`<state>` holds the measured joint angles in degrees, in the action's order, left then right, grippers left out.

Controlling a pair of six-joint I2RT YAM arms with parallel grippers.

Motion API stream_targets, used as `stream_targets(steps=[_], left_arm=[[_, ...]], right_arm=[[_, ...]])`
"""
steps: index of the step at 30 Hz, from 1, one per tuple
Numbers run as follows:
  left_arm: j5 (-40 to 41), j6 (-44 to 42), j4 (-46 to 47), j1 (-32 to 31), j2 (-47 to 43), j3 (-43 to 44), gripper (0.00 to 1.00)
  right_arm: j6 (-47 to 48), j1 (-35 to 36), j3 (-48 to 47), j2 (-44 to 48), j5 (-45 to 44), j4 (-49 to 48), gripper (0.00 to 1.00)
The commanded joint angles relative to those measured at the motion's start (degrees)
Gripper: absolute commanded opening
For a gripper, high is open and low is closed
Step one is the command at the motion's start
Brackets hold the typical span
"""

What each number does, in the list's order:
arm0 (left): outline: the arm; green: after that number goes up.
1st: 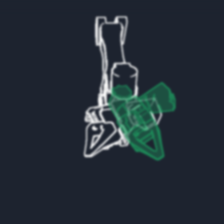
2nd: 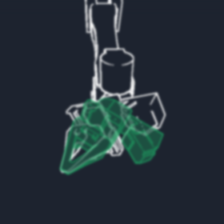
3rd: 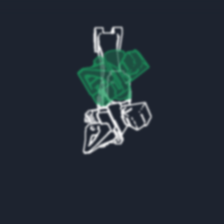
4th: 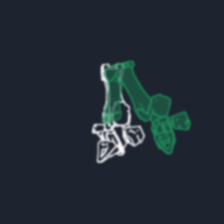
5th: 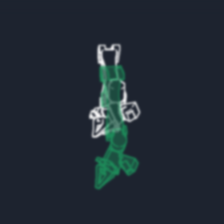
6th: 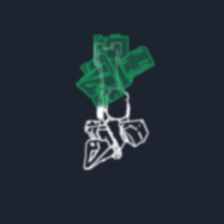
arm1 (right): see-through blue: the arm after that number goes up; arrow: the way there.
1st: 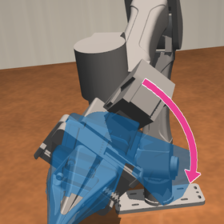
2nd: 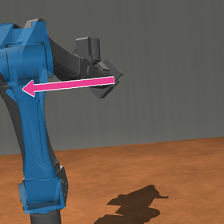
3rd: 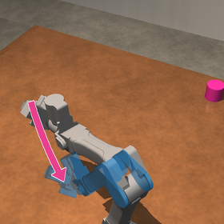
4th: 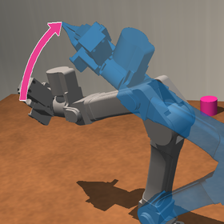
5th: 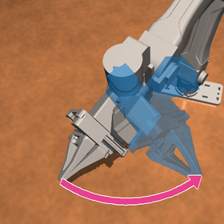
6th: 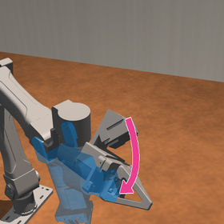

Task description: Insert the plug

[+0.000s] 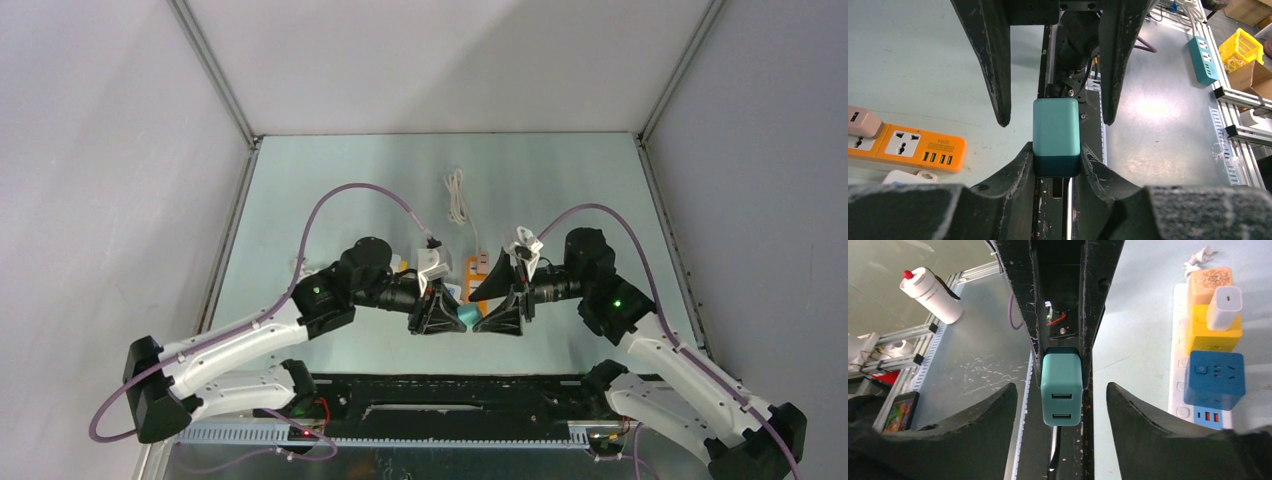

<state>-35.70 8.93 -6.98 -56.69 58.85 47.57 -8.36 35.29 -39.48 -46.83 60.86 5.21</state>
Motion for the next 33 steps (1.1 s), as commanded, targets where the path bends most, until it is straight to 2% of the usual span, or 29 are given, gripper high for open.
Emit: stream_targets(steps=[1, 5, 11, 12, 16, 18, 20, 23, 26, 28, 33], left_arm=[[0.32, -1.19, 2.36, -0.37, -1.61, 0.77, 0.0], [0.41, -0.94, 2.73, -0.38, -1.41, 0.86, 0.0], [2.02, -1.06, 2.2, -0.36, -1.52, 0.61, 0.01], [2.82, -0.96, 2.23, -0.36, -1.57, 0.41, 0.06], [8.65, -0.42, 2.47, -0.36, -2.76, -0.82, 0.56], [13.04, 0.2, 3.39, -0.36, -4.12, -2.22, 0.72], [17.85, 1.59, 4.95, -0.36, -5.61, -4.11, 0.84], [21.85, 3.47, 6.59, -0.36, -6.39, -6.24, 0.89], [23.44, 6.49, 9.41, -0.36, -5.59, -7.96, 0.9], [23.31, 8.95, 11.42, -0.34, -4.13, -9.06, 0.89], [22.36, 16.61, 17.38, -0.37, 2.87, -11.45, 0.87]], right_arm=[[-0.56, 1.29, -2.37, -1.45, 0.03, -2.47, 0.62], [-0.78, 2.4, -2.36, -2.82, 0.06, -3.01, 0.51], [-0.95, 2.6, -2.37, -3.04, -0.7, -3.1, 0.05], [-0.96, 2.64, -2.4, -2.82, -1.27, -2.91, 0.0], [-0.5, 2.63, -2.38, -1.26, -5.97, -0.66, 0.0], [-0.02, 2.57, -2.37, 0.29, -12.21, 1.65, 0.0], [-1.44, 2.64, -2.37, 2.31, -23.15, 4.56, 0.0], [-4.99, 2.52, -2.36, 5.4, -43.33, 9.55, 0.0], [-8.58, 1.39, -2.98, 6.64, -55.14, 14.96, 0.0], [-10.99, -0.26, -4.18, 6.31, -58.97, 19.38, 0.0], [-13.1, -5.34, -4.56, 4.61, -59.5, 25.0, 0.0]])
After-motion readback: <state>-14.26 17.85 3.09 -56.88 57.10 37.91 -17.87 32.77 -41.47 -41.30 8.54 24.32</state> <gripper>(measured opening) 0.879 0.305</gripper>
